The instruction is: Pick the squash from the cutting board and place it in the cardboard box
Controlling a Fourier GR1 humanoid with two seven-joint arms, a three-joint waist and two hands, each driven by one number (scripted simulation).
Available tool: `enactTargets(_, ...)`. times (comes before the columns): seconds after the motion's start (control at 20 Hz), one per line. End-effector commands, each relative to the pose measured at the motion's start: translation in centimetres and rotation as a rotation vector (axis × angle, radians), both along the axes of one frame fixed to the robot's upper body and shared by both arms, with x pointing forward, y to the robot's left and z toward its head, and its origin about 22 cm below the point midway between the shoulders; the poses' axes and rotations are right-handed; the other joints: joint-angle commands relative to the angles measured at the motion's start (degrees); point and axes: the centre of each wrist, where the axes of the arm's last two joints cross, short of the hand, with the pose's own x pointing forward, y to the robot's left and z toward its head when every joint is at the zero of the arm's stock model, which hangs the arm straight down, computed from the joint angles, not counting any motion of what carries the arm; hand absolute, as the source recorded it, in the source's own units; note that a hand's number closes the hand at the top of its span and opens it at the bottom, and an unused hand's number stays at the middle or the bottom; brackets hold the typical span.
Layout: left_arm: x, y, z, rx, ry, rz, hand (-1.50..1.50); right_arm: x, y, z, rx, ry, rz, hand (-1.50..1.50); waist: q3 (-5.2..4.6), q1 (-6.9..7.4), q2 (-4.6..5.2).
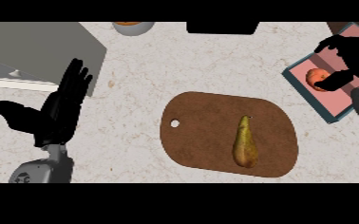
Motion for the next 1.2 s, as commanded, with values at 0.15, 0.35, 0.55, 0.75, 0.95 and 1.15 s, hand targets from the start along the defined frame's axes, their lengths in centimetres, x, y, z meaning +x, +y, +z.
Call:
enactTargets(0.15, -0.3, 0.0, -0.8, 0.011, 0.002, 0.014, 0.00, 0.6, -1.2, 0.5, 0.200, -0.335, 0.095, -1.50, 0.09, -0.78, -0.17)
enactTargets(0.35, -0.3, 0.1, 0.3, 0.007, 0.000, 0.018, 0.00, 1.3, -1.2, 1.4, 0.402, -0.524, 0.122, -1.50, 0.14, -0.43, -0.24)
enactTargets(0.55, -0.3, 1.7, -0.3, -0.010, 0.020, 0.003, 0.00, 1.8, -2.5, 3.1, 0.663, -0.496, 0.092, -1.50, 0.00, -0.73, -0.38)
enactTargets(0.75, -0.2, 0.2, -1.2, -0.007, 0.037, 0.027, 0.00, 2.4, -2.8, 5.4, 0.947, -0.513, 0.081, -1.50, -0.05, -2.03, -0.79)
enactTargets(0.95, -0.1, 1.4, -1.0, 0.002, 0.015, 0.015, 0.00, 0.6, -6.3, 4.4, 1.093, -0.562, 0.027, -1.50, -0.02, -1.45, -0.46)
enactTargets(1.15, -1.3, 1.4, -1.0, -0.012, 0.005, 0.012, 0.00, -2.2, -10.6, 3.4, 1.125, -0.606, 0.013, -1.50, 0.00, -0.94, -0.37)
